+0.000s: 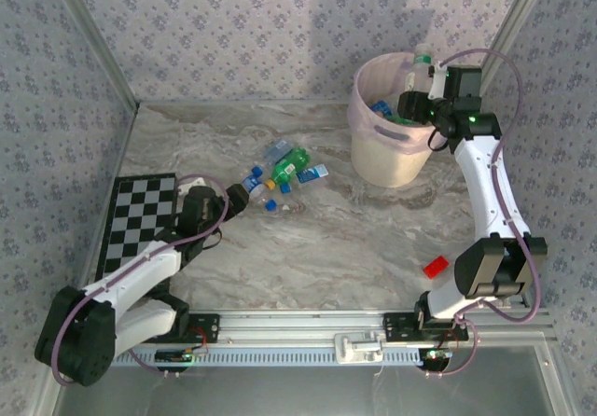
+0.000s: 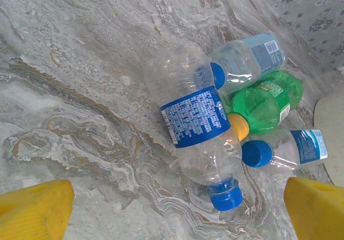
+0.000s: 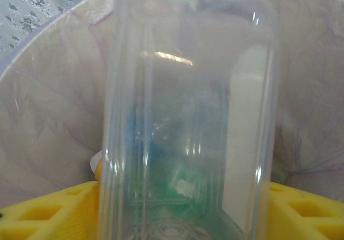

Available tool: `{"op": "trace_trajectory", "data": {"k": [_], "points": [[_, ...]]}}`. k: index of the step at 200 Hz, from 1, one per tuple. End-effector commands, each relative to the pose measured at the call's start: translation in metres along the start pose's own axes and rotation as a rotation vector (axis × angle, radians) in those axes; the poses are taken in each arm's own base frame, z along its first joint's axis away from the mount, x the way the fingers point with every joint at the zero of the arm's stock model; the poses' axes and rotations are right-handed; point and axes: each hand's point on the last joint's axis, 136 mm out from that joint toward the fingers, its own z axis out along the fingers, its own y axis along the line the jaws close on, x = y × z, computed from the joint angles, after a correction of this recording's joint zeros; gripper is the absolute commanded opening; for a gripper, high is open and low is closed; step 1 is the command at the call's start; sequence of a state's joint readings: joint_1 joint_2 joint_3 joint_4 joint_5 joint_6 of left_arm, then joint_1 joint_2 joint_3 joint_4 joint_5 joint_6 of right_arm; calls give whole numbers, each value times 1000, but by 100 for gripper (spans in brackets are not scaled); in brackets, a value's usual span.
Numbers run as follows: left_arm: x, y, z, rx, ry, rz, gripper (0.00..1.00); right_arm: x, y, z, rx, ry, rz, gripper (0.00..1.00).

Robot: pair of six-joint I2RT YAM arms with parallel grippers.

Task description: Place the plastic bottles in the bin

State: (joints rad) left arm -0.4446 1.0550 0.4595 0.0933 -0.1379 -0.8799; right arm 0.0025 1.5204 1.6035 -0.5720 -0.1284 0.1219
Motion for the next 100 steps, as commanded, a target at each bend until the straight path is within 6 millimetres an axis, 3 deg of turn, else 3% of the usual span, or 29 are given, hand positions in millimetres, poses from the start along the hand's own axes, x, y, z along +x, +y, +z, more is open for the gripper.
{"op": "trace_trajectory", "data": {"k": [1, 6, 61, 100], "points": [[-10, -13, -3, 28, -9, 4, 100, -2, 0, -7, -3, 6, 32, 96], [-10, -13, -3, 29, -9, 1, 100, -4, 1, -8, -3, 1, 32, 100], [-9, -13, -3, 33, -2, -4, 100, -41, 11, -45, -25, -155, 19, 100], [-6, -14, -1, 36, 11, -9, 100, -57, 44, -79, -157, -274, 14, 100]]}}
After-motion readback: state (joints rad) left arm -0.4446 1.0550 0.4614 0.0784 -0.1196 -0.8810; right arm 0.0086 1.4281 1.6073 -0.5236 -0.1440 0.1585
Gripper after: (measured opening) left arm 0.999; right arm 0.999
